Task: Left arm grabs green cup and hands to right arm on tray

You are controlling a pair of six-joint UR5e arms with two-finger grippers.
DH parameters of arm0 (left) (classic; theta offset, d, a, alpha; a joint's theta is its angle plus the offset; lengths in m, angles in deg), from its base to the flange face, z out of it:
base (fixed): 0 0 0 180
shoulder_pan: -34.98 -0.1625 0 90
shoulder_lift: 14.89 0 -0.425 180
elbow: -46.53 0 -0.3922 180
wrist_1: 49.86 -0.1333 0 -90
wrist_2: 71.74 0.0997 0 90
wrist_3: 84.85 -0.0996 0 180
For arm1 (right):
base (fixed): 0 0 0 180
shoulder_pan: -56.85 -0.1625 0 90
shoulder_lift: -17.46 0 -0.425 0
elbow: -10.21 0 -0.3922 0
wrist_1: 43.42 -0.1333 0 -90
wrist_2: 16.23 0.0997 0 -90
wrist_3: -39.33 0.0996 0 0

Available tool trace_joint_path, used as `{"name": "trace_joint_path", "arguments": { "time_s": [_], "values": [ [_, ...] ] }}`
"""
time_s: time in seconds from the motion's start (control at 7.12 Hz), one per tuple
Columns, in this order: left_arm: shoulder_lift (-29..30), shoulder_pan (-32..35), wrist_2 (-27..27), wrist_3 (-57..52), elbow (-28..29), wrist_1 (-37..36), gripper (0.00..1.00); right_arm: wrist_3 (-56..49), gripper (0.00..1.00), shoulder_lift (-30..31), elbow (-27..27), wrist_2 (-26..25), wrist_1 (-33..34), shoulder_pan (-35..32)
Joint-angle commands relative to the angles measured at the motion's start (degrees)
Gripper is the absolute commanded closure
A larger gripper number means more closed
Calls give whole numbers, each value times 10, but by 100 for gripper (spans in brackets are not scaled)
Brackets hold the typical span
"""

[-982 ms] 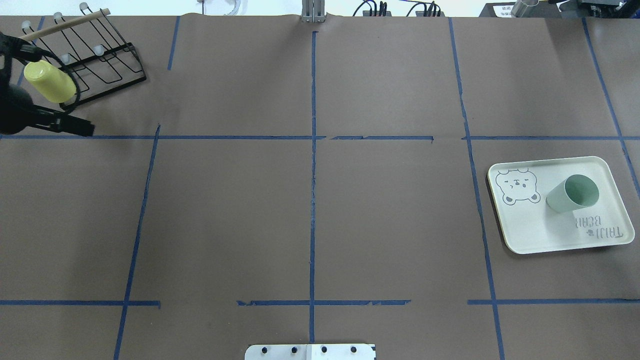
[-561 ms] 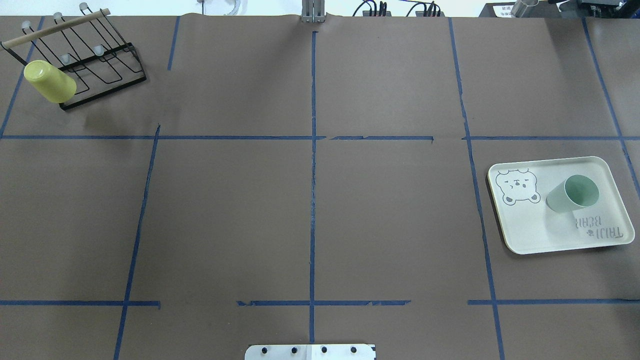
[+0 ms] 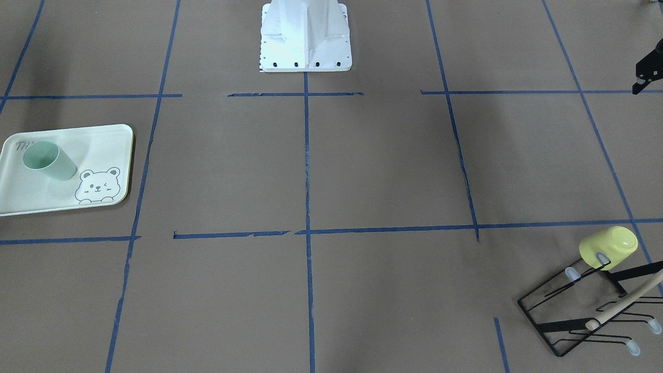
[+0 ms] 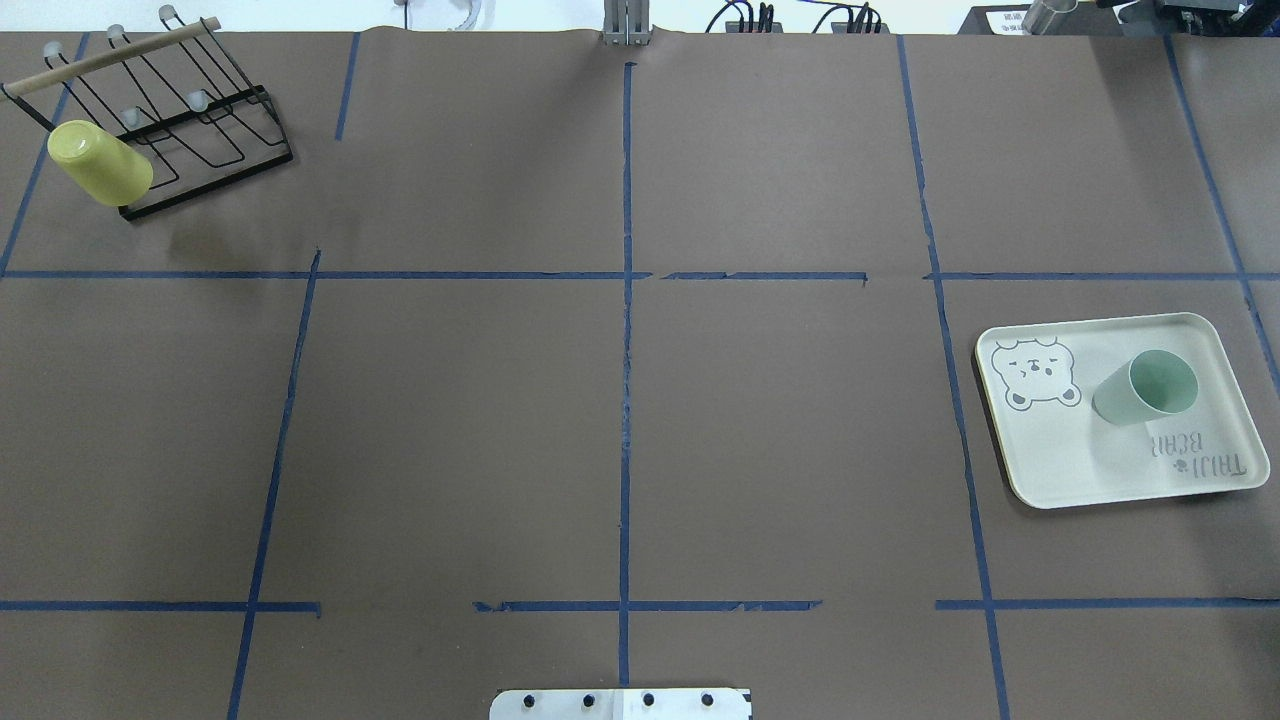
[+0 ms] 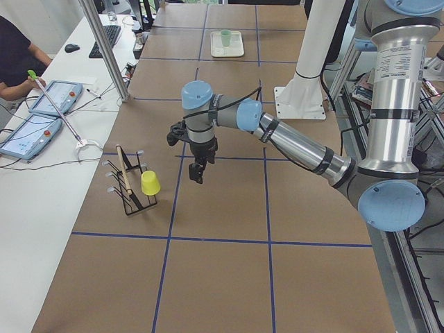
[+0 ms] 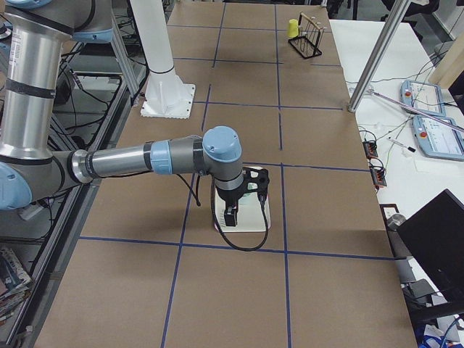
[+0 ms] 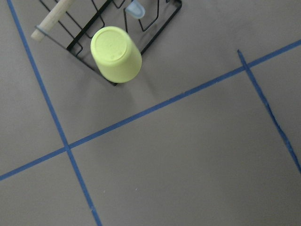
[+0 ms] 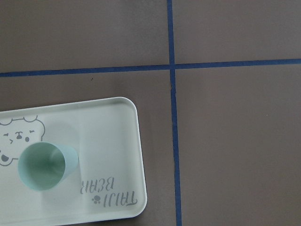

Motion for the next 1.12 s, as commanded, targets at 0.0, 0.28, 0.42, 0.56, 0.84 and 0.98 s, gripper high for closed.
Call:
{"name": "trace_joint_path", "arguments": {
  "time_s": [0.0,0.28,0.42,0.56,0.84,0.98],
  "values": [
    [-2,2,-38,-1,9,-5,0,-17,0,16,-9,8,1,0],
    [-3,2,-62,-1,12,-6,0,-18,0,28,-19,11,1,0],
    [-30,2,-69,-6,18,-1,0,-18,0,34,-16,11,2,2],
    [-36,7,-80,-8,18,8,0,-18,0,39,-16,11,2,14],
    [-52,53,-78,-65,34,9,0,-18,0,39,-9,10,2,16],
    [-52,75,-78,-62,42,8,0,-19,0,38,-4,10,1,16]
  ]
}}
